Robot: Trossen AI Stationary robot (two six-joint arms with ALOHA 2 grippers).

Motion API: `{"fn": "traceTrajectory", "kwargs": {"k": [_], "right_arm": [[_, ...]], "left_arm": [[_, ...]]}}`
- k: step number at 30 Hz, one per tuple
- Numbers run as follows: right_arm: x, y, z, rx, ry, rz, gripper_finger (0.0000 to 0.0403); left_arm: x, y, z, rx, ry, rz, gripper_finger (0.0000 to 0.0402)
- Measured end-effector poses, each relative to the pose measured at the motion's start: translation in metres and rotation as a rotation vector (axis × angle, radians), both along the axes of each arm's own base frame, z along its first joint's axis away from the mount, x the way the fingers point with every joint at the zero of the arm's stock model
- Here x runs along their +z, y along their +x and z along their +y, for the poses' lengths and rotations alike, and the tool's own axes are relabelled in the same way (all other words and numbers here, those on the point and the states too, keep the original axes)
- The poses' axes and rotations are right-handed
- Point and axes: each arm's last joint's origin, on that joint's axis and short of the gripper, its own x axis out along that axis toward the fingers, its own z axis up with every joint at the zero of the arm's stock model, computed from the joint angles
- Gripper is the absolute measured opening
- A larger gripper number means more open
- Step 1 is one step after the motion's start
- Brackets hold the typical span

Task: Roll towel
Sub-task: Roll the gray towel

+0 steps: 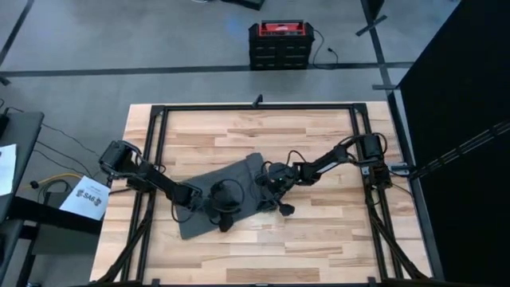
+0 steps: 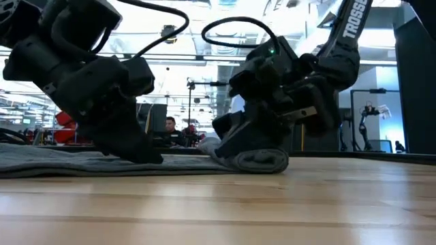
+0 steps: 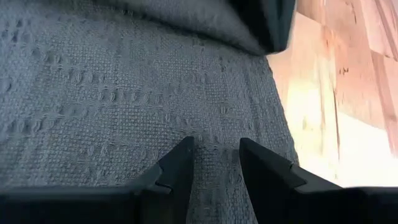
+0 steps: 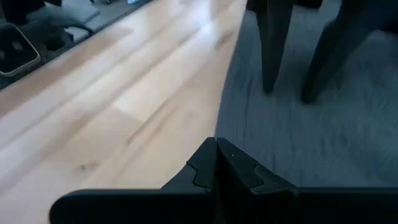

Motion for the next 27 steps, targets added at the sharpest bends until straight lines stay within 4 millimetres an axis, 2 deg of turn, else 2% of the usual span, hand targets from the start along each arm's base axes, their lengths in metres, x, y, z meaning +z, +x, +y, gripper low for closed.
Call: {"fn": "traceTrajectory", "kwargs": {"k": [11, 14, 16, 18, 21, 24, 27], "right_arm": [[0.002, -0.003, 0.002, 0.031, -0.007, 0.027, 0.0], [0.014, -0.004, 0.003, 0.038, -0.017, -0.003, 0.0], [0.029, -0.005, 0.001, 0.048, -0.038, -0.052, 0.0], [0.043, -0.006, -0.002, 0.048, -0.054, -0.093, 0.0], [0.055, -0.009, -0.012, 0.028, -0.067, -0.092, 0.0], [0.059, -0.014, -0.025, -0.008, -0.068, -0.051, 0.0], [0.057, -0.02, -0.037, -0.043, -0.064, 0.03, 0.0]], "left_arm": [[0.012, -0.013, 0.005, -0.015, 0.024, 0.096, 0.0118], [0.016, -0.014, 0.005, -0.021, 0.029, 0.09, 0.0118], [0.017, -0.014, 0.005, -0.026, 0.032, 0.087, 0.0118], [0.018, -0.014, 0.005, -0.031, 0.036, 0.084, 0.0118], [0.019, -0.014, 0.005, -0.037, 0.039, 0.076, 0.0118], [0.02, -0.013, 0.005, -0.046, 0.041, 0.06, 0.0118], [0.03, -0.013, 0.005, -0.055, 0.034, 0.018, 0.0118]]}}
